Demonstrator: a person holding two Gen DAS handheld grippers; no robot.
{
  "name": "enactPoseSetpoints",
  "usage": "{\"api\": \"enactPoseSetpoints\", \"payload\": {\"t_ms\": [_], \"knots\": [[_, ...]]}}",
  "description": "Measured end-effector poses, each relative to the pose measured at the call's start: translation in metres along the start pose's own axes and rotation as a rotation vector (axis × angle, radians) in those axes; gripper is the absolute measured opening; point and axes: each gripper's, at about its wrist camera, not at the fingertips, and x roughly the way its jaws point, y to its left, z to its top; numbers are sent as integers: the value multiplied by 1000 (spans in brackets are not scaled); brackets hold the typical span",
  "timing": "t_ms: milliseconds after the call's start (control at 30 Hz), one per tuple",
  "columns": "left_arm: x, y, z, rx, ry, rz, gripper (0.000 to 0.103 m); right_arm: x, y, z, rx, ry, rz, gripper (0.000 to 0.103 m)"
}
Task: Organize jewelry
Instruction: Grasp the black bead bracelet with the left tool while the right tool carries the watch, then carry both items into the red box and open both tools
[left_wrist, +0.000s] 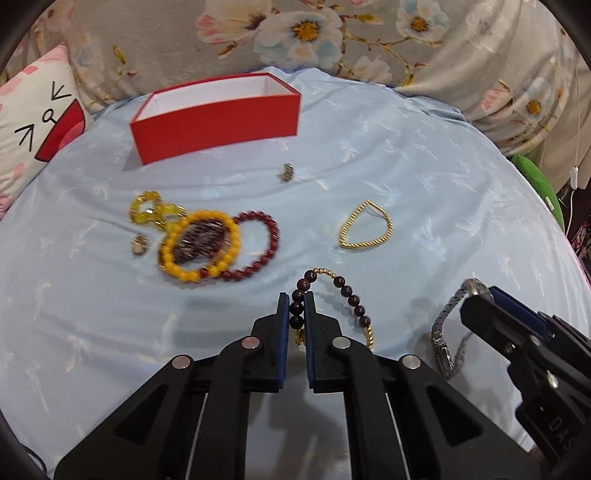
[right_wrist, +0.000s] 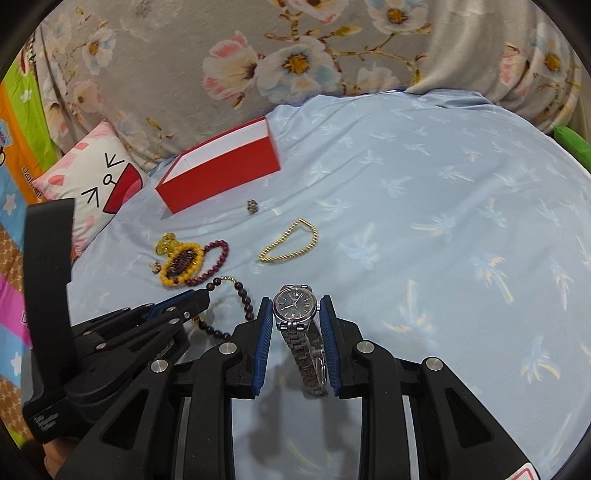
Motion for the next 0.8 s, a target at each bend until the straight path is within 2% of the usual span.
{"api": "enactPoseSetpoints", "payload": {"t_ms": [233,500,633,800], "knots": [[-11,31,20,-34,-14,43,7,23,36,30,-59,13,33,25],[-14,66,53,-82,-36,54,7,49,63,66,-77,34,76,25],[-16,84,83,-85,-74,65,7,63,73,95,-104,25,82,25],[-12,108,140,-78,-137,75,7,85,90,153,-149,-28,107,24]]}}
